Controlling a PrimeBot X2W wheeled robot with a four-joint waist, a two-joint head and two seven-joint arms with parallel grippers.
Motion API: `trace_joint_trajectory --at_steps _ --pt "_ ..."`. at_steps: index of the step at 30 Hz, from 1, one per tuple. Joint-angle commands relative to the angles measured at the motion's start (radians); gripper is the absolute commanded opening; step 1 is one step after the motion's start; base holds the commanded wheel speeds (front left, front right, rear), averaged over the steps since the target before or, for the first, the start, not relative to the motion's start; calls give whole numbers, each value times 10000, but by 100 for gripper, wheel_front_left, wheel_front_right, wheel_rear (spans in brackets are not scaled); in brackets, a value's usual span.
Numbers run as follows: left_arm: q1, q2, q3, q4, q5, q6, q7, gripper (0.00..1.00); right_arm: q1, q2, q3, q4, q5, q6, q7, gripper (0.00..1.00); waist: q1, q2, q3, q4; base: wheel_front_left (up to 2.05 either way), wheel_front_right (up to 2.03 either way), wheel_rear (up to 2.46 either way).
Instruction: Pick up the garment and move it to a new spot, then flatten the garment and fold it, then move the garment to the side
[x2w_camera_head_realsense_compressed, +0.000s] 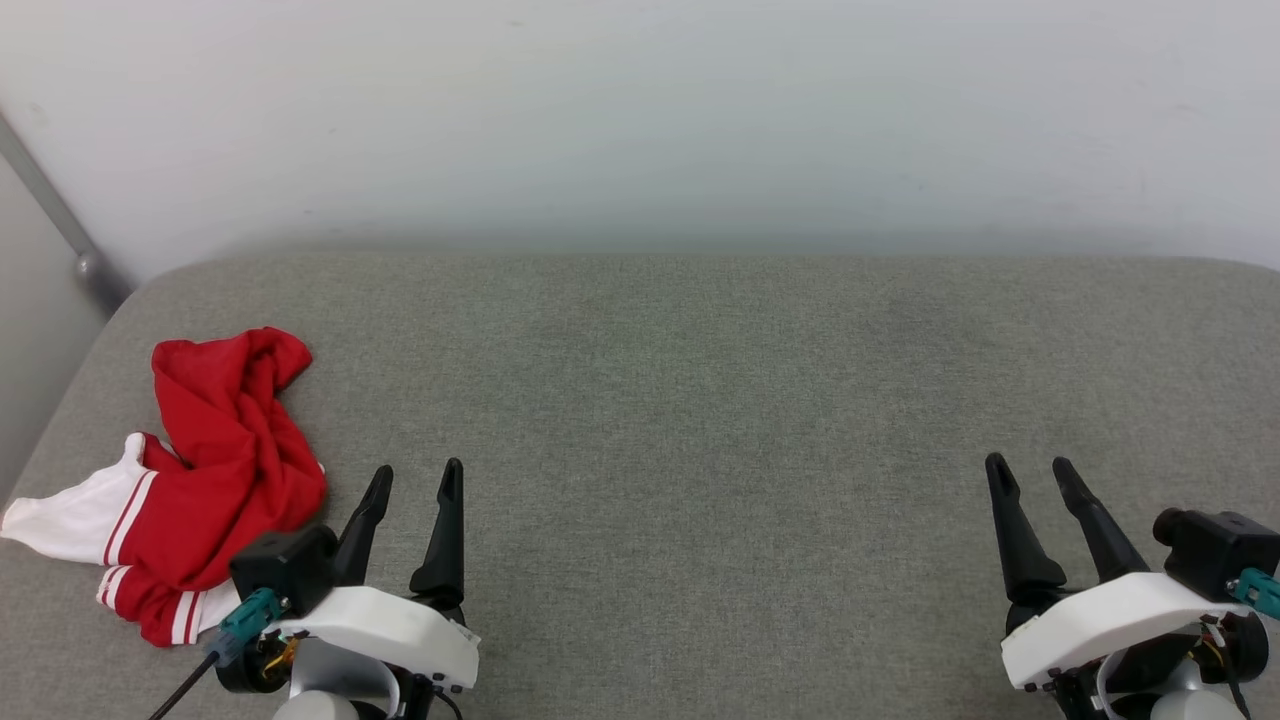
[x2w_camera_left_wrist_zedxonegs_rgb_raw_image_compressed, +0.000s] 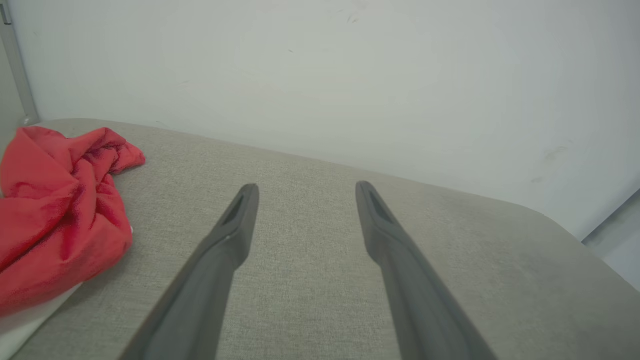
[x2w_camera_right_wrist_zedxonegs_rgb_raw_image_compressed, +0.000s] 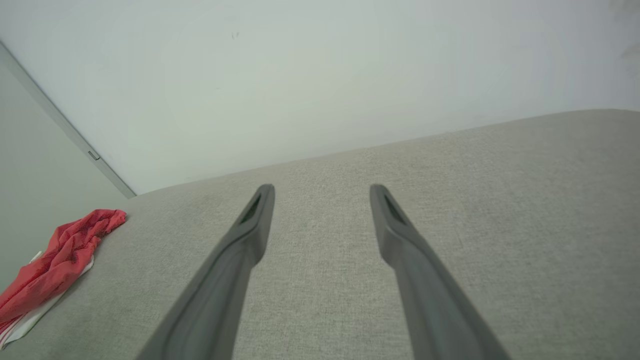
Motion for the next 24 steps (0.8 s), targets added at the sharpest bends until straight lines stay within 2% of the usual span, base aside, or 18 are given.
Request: trace_joint_trajectory --at_steps 1,24 --pt "-219 68 -43 -38 288 72 -110 100 28 11 -27 -137 -336 0 2 100 -1 -1 -2 6 0 0 0" --pt "-233 80 -176 351 1846 274 -634 100 370 17 -147 -510 -1829 0 -219 100 -1 -1 -50 -24 0 0 0"
